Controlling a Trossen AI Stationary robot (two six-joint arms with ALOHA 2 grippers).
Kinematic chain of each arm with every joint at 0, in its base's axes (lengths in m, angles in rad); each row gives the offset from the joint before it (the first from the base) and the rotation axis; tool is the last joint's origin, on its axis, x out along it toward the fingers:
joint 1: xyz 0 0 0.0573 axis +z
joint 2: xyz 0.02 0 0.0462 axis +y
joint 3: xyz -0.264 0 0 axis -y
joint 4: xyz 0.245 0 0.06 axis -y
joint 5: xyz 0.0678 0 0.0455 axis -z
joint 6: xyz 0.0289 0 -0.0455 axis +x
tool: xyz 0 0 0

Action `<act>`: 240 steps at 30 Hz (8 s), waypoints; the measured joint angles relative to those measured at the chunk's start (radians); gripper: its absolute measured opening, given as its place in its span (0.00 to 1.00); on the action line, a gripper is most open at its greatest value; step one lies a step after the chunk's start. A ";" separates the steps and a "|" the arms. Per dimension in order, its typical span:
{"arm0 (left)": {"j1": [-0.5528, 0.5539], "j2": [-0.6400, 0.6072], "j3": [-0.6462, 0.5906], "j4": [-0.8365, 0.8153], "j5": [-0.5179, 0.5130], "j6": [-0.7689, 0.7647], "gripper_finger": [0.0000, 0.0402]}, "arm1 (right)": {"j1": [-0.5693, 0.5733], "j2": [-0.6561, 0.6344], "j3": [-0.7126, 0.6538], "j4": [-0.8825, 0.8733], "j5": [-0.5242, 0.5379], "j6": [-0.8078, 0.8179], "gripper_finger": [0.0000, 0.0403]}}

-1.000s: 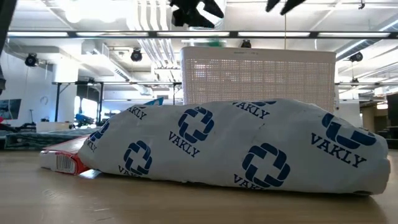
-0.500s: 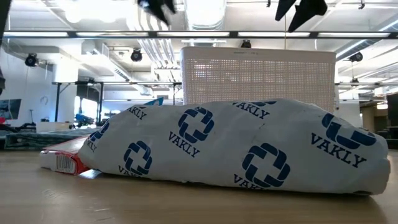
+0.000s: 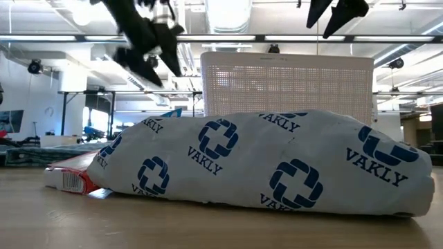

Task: Pick & place medical supplies in basket/bin
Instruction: Put the white pill bottle into the white bin, then adjust the white bin, then put the rolled white gauze into the white bin, then put the white rolled bandage into the white bin

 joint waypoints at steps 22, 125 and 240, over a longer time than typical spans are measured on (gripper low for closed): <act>0.042 0.552 0.063 0.268 0.129 -0.078 0.68 | 0.000 -0.004 0.001 0.001 0.007 0.000 0.82; 0.003 0.166 0.012 0.259 0.110 0.004 0.70 | -0.570 -0.012 -0.401 0.197 -0.205 0.259 0.81; -0.019 0.509 0.858 -0.242 0.078 0.580 0.53 | -0.383 -0.042 -0.074 0.202 -0.166 -0.031 0.81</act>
